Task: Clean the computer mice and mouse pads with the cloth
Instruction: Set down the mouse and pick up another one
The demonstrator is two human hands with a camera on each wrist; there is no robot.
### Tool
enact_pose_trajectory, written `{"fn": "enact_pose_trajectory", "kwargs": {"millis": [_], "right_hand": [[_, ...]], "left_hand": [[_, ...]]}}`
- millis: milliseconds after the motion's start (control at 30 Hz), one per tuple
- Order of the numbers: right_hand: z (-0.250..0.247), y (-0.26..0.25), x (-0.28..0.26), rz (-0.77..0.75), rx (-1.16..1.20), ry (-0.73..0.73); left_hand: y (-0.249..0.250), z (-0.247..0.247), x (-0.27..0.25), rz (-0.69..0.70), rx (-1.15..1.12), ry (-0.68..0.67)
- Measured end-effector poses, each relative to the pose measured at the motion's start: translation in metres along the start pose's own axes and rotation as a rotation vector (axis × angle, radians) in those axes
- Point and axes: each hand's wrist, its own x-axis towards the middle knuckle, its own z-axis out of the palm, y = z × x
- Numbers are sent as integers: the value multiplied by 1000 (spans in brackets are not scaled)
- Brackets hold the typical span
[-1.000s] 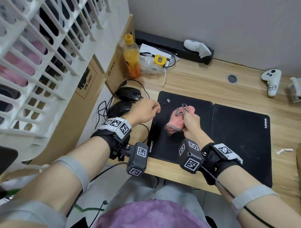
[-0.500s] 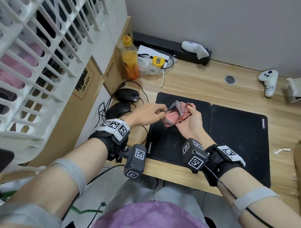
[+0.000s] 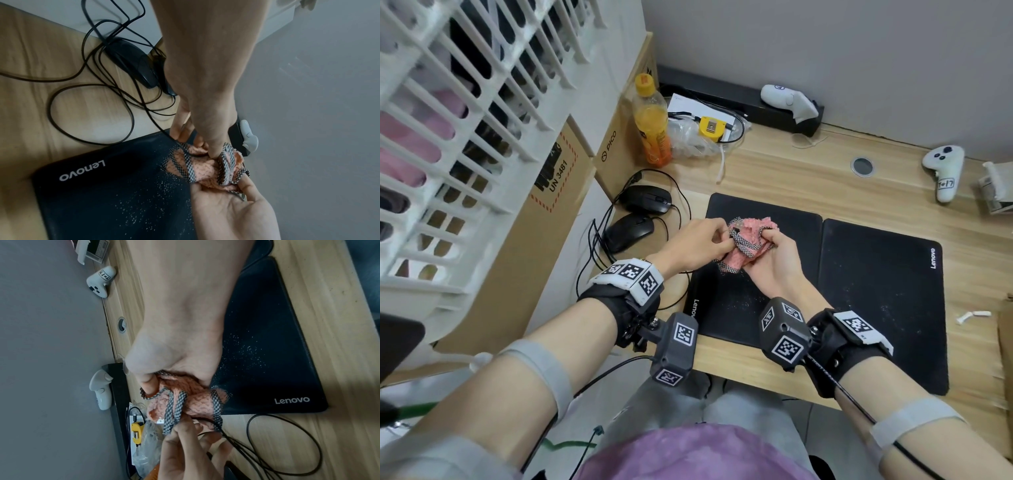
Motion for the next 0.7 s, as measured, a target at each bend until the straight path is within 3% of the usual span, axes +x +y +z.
{"fn": "enact_pose_trajectory", "kwargs": {"millis": [200,467,600,700], "right_hand": [[-1,3,-1,7,14,-21],[2,3,-2,14,-33,-69],[-6,-3,4,-36,-56,-35],[-5,-4,5,1,-126,-129]], "left_hand": [[-2,7,-2,-8,32,120],[-4,9,2,-64,38,152],[-4,-1,0,-148,-238,-3],[-1,-6,-7,-158,-415,-127]]}}
